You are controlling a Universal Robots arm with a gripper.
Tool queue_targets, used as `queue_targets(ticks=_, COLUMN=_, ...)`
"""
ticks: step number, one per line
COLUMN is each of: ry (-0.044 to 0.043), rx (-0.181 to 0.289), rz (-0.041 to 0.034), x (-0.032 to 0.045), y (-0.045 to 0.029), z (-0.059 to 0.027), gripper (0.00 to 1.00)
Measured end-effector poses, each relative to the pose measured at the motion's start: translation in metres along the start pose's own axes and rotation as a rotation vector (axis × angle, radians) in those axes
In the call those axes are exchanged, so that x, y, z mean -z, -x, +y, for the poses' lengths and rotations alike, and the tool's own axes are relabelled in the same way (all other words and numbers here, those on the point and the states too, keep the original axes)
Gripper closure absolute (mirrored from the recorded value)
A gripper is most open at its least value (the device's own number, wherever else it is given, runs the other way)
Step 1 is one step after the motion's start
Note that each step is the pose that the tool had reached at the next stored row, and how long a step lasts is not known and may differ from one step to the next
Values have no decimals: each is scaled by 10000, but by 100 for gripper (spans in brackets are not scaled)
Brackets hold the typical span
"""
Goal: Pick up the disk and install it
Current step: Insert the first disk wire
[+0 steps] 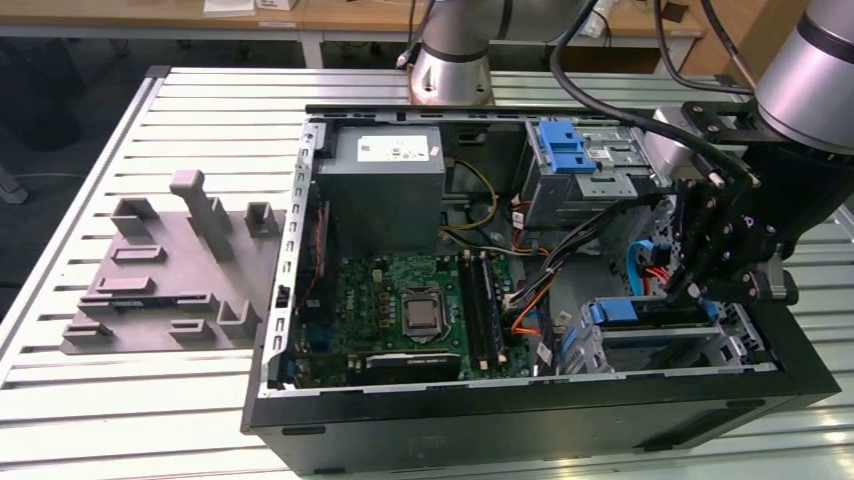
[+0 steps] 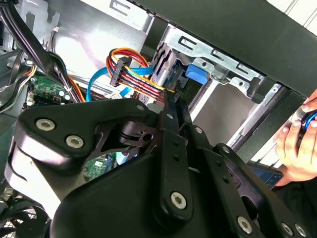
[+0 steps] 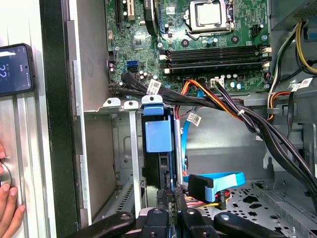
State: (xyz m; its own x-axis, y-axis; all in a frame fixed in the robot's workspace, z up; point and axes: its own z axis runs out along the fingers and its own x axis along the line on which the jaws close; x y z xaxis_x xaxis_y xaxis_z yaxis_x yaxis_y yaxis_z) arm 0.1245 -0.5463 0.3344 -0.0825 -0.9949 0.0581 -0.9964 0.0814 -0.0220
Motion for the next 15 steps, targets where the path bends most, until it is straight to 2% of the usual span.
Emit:
queue_targets(ticks=7, ry=8, rx=-19, rz=-41, x=-6, y=0, z=-1, gripper=84)
queue_targets(ticks=15, ry=24, rx=-21, rz=-48, x=-22, y=2, z=-4, gripper=84)
